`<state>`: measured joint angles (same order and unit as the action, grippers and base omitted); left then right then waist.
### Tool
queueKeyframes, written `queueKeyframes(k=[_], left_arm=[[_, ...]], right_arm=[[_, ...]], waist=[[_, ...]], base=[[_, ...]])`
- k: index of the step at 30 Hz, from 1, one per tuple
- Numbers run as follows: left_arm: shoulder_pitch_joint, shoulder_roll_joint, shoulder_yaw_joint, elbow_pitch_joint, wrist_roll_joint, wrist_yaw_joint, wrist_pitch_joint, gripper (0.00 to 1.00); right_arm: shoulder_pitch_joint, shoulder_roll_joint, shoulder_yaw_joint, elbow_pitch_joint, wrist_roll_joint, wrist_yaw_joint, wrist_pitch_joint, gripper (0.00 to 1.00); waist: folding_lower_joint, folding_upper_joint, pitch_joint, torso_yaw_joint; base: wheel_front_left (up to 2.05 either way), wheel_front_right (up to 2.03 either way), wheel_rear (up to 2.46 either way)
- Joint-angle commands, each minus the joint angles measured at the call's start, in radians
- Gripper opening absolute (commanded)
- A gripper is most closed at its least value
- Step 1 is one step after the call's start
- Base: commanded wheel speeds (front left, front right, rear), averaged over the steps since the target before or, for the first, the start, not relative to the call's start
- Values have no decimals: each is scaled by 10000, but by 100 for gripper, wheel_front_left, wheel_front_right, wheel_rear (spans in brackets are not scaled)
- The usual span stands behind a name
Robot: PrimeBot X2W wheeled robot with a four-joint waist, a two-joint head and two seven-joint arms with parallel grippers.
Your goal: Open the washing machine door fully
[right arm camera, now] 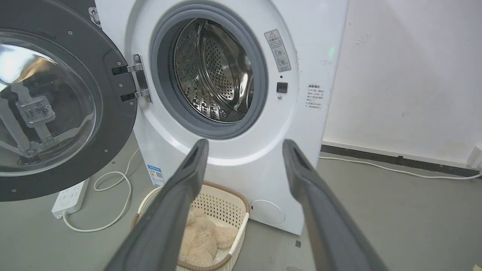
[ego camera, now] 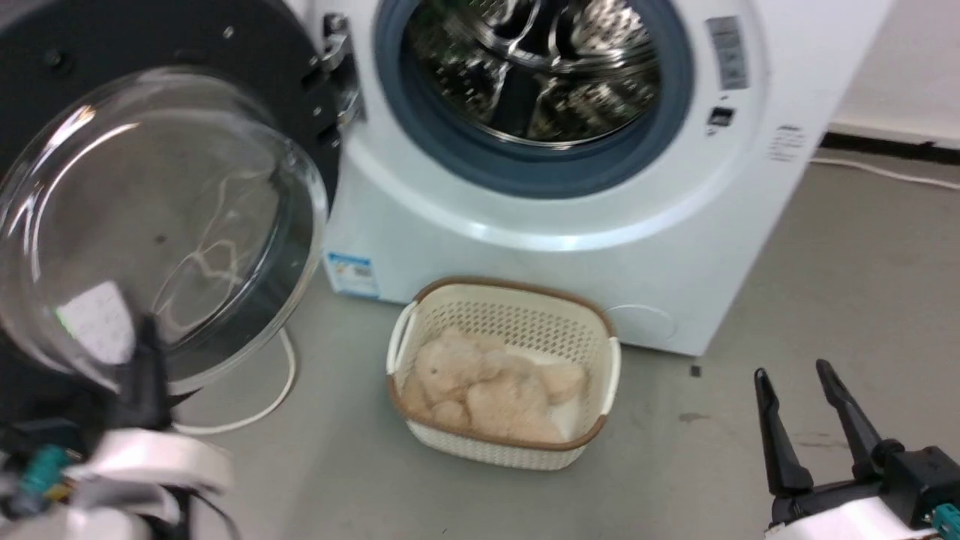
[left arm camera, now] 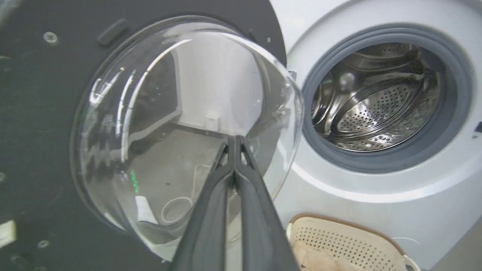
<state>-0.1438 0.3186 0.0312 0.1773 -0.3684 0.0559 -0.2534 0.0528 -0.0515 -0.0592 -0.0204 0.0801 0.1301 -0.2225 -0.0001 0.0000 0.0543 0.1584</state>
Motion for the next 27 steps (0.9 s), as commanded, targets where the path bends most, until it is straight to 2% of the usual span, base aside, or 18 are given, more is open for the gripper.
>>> queueKeyframes(k=[1, 6, 9, 10, 11, 12, 17, 27], left_arm=[[208, -161, -112, -179, -8, 69, -35, 0], [1241, -729, -697, -1215, 192, 304, 24, 0], [1764, -889, -1222, -1549, 374, 222, 166, 0], [1903, -944, -1330, -1612, 396, 218, 182, 24], [2025, -953, -1461, -1634, 466, 195, 194, 41], [2129, -949, -1598, -1639, 580, 194, 201, 100], [2485, -1083, -2139, -1641, 1014, 376, 323, 100], [2615, -1178, -2405, -1612, 1291, 679, 308, 100]], right_arm=[[72, 13, -34, -73, -18, 6, -50, 100], [421, 13, -26, -117, 76, 6, -64, 100], [588, 13, 96, -110, 188, 6, -72, 100], [625, 13, 147, -95, 225, 6, -77, 100], [664, 13, 195, -88, 257, 6, -82, 100], [704, 13, 218, -79, 297, 6, -88, 100], [850, 13, 275, 26, 414, 6, -121, 100], [895, 13, 332, 317, 481, 6, -136, 100]], waist=[[1, 0, -308, -313], [1, 0, -653, -804], [1, 0, -711, -1101], [1, 0, -721, -1189], [1, 0, -731, -1268], [1, 0, -743, -1331], [1, 0, -795, -1523], [1, 0, -797, -1568]], base=[[0, 0, 0], [0, 0, 0], [0, 0, 0], [0, 0, 0], [0, 0, 0], [0, 0, 0], [0, 0, 0], [0, 0, 0]])
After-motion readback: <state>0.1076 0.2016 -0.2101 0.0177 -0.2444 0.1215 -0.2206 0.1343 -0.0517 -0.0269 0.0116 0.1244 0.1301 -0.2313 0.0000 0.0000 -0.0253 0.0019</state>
